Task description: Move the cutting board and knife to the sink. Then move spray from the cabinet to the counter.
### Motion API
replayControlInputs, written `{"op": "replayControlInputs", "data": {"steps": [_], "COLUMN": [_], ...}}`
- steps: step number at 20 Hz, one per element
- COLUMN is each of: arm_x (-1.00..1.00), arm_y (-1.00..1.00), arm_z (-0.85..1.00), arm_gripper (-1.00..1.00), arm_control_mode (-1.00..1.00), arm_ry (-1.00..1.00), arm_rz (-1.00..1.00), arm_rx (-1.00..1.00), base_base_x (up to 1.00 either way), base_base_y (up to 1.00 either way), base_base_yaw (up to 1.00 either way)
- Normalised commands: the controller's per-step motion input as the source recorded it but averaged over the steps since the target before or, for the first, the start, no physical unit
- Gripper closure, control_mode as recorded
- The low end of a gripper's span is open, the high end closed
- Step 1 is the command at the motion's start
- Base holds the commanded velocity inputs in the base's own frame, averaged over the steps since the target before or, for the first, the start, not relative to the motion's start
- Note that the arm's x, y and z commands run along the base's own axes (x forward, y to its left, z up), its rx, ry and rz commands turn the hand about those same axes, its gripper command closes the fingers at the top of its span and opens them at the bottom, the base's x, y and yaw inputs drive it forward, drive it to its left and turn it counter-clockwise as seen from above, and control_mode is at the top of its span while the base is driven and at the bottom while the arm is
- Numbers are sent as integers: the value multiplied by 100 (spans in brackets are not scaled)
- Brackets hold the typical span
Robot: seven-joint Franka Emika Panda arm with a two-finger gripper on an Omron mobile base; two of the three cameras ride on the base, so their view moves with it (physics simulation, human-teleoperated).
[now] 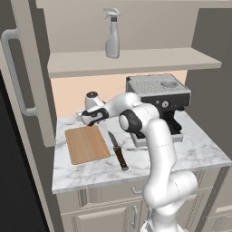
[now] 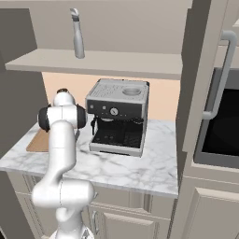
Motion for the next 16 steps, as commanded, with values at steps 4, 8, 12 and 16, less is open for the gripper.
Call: {"op": "replayControlInputs", "data": {"steps": [4, 8, 12, 16], "arm_x": [0, -12, -32, -45], "arm_y": [0, 0, 7, 5], "arm_z": [-34, -36, -36, -32], "arm_gripper": [-100, -100, -100, -100], "arm_control_mode": [-100, -100, -100, -100], "arm_ry": [0, 0, 0, 0], "arm_rz": [-1, 0, 0, -2], "arm_rx": [0, 0, 0, 2], "base_base_x": [0, 0, 0, 0], "base_base_y": [0, 0, 0, 0], "base_base_yaw": [0, 0, 0, 0]}}
